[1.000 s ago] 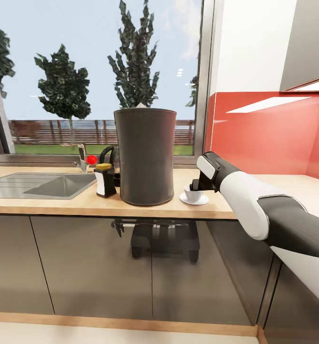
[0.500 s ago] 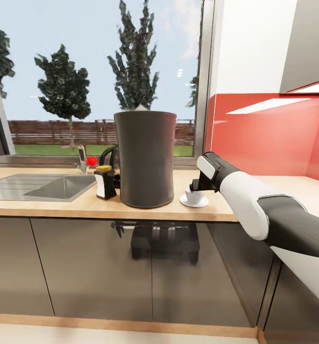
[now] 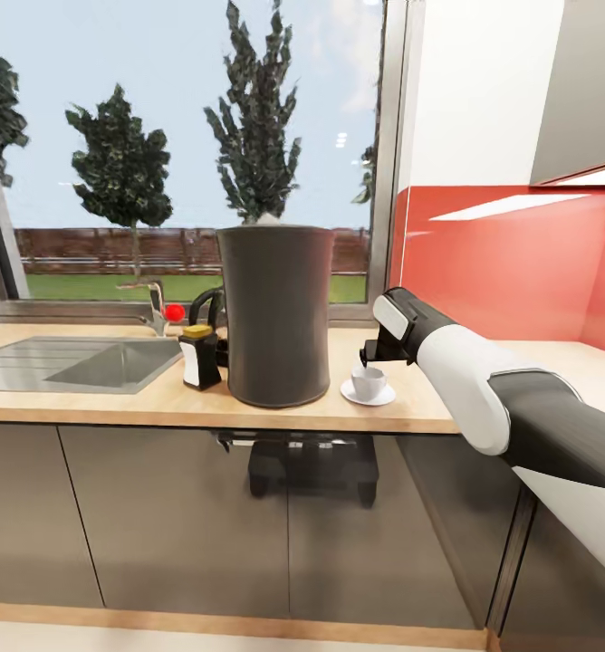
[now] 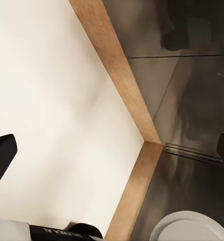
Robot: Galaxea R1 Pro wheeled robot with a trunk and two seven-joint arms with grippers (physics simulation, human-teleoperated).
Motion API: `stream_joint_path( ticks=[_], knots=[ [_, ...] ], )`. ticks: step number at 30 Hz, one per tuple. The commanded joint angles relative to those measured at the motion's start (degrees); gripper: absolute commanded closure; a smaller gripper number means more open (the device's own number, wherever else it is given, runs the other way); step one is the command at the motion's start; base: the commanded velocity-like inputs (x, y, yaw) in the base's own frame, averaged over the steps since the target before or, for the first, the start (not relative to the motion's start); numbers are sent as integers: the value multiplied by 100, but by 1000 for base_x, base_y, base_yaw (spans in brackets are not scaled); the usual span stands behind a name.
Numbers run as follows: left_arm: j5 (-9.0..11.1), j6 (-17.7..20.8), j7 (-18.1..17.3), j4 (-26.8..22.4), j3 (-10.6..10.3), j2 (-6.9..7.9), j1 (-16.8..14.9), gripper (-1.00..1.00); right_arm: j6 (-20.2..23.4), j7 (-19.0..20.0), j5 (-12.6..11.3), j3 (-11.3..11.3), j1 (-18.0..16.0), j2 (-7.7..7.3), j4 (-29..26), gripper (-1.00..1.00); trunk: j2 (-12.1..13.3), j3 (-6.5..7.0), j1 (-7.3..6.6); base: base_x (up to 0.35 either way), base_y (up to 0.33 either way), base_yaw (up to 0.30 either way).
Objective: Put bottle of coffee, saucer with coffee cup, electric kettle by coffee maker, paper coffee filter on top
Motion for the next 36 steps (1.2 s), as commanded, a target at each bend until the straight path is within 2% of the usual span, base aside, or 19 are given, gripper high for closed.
stream_joint_path(
  ticks=[1,4,9,17,20,22,25,26,28,30,31,32,33,34,36],
  knots=[
    [-22,58,-15,0,43,1,-3,-100,18,-42,-62,27,-3,0,-6,-100,38,11,-23,0,0,0],
    [-22,58,-15,0,43,1,-6,-100,18,-42,-62,27,-3,0,-6,-100,159,65,-89,0,0,0],
    [-22,58,-15,0,43,1,-5,-100,18,-42,-62,27,-3,0,-6,-100,159,65,-89,0,0,0],
    [-22,58,-15,0,43,1,-4,-100,12,-14,-68,25,-3,-39,-118,-100,480,209,-265,0,0,0],
    [-22,58,-15,0,43,1,-6,-100,7,89,-70,26,-3,-57,-309,-100,480,209,-265,0,0,0],
    [-22,56,-15,0,43,1,-6,-100,4,292,-75,25,-3,-88,-525,-100,480,209,-265,0,0,0],
    [-22,57,-15,-4,43,-1,-4,-100,-22,1002,-88,21,1,-355,-883,-100,480,209,-265,0,0,0],
    [-22,54,-15,-6,43,-4,-5,-100,-79,1411,-88,20,23,-497,-1029,-100,480,209,-265,0,0,0],
    [-22,52,-15,-9,43,-5,-6,-100,-233,1874,-88,19,99,-664,-1214,-100,480,209,-265,0,0,0],
    [-22,50,-15,-14,43,-7,-4,-100,-641,2871,-81,19,482,-997,-1953,-100,480,209,-265,0,0,0],
    [-22,50,-15,-15,43,-7,-5,-100,-758,3226,-74,17,760,-1121,-2498,-100,480,209,-265,0,0,0],
    [-22,49,-15,-16,43,-8,-6,-100,-826,3456,-70,14,1083,-1221,-3165,-100,480,209,-265,0,0,0],
    [-22,49,-15,-16,43,-8,-7,-100,-846,3539,-68,13,1259,-1261,-3547,-100,480,209,-265,0,0,0],
    [-22,49,-15,-17,43,-8,-7,-100,-872,3658,-69,7,1653,-1322,-4349,-100,480,209,-265,0,0,0],
    [-22,49,-15,-17,43,-8,-5,-100,-885,3734,-67,2,2028,-1360,-5062,-100,480,209,-265,0,0,0]
  ],
)
